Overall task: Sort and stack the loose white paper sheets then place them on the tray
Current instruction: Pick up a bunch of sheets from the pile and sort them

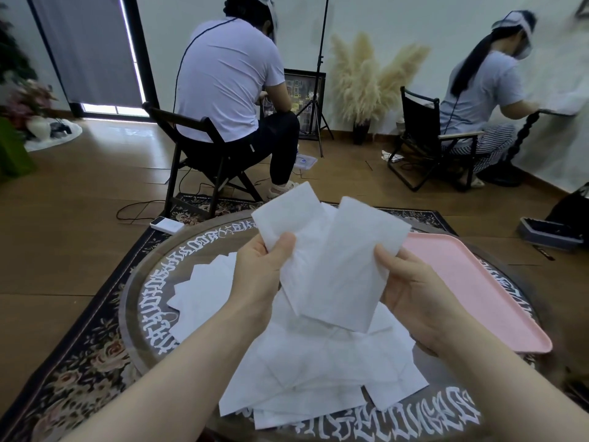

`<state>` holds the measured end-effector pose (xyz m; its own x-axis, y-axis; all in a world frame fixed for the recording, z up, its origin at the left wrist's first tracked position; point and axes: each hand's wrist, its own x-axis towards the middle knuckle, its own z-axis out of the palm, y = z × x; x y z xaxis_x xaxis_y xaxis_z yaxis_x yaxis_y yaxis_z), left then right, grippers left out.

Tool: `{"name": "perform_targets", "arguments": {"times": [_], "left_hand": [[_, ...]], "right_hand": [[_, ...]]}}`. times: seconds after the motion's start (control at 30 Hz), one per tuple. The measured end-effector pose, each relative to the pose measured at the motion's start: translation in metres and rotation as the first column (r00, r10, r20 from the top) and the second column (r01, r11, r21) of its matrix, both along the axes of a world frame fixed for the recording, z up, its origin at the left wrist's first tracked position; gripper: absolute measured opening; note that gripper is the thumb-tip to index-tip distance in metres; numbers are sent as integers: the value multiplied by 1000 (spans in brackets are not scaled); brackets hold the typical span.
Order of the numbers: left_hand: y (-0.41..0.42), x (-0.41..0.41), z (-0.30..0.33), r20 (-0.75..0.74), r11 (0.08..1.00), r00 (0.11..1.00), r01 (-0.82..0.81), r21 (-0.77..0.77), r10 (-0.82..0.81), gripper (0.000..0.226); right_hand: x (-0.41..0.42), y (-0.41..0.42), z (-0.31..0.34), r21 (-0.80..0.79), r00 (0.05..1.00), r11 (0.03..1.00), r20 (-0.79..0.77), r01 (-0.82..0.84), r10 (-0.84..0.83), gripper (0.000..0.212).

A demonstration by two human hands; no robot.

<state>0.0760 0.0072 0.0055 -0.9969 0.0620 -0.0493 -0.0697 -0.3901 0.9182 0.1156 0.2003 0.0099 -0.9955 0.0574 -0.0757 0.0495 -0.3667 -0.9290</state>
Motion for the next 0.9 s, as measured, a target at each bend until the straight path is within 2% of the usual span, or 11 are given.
{"name": "perform_targets", "arguments": {"times": [0.1,0.23,0.37,0.43,0.5,0.57,0.67,0.73,0.8,0.9], "left_hand": [[1,2,0,47,997,996,81,0,-81,21],[-4,0,6,87,995,996,-11,99,2,24],[-16,-8,7,92,966,962,-253,-53,257,26],[-21,-13,5,72,941,947,-299,-158,313,22],[-21,-13,3,65,935,965,-229,-272,255,21],[-16,-9,1,80,938,990,-81,-337,114,23],[-7,1,3,90,949,992,116,-292,-93,30],[-3,5,3,70,947,984,175,-270,-162,35],[-1,5,1,33,948,991,132,-289,-128,37],[-1,1,-2,-64,918,997,-60,-393,37,38]], "right_hand": [[0,-7,-1,15,1000,1000,-15,20,-19,45],[-2,-5,3,13,989,992,-84,124,-123,49],[1,4,12,-82,991,993,-90,90,-97,51],[3,8,14,-114,995,992,-85,48,-57,51],[4,8,14,-92,998,996,-67,1,-8,51],[4,3,12,-27,998,999,-47,-31,29,53],[2,-4,8,46,999,999,-33,5,-4,45],[2,-5,8,66,999,997,-39,30,-28,38],[1,-3,9,47,999,999,-47,28,-25,43],[3,1,12,-4,998,1000,-50,-30,30,52]]}}
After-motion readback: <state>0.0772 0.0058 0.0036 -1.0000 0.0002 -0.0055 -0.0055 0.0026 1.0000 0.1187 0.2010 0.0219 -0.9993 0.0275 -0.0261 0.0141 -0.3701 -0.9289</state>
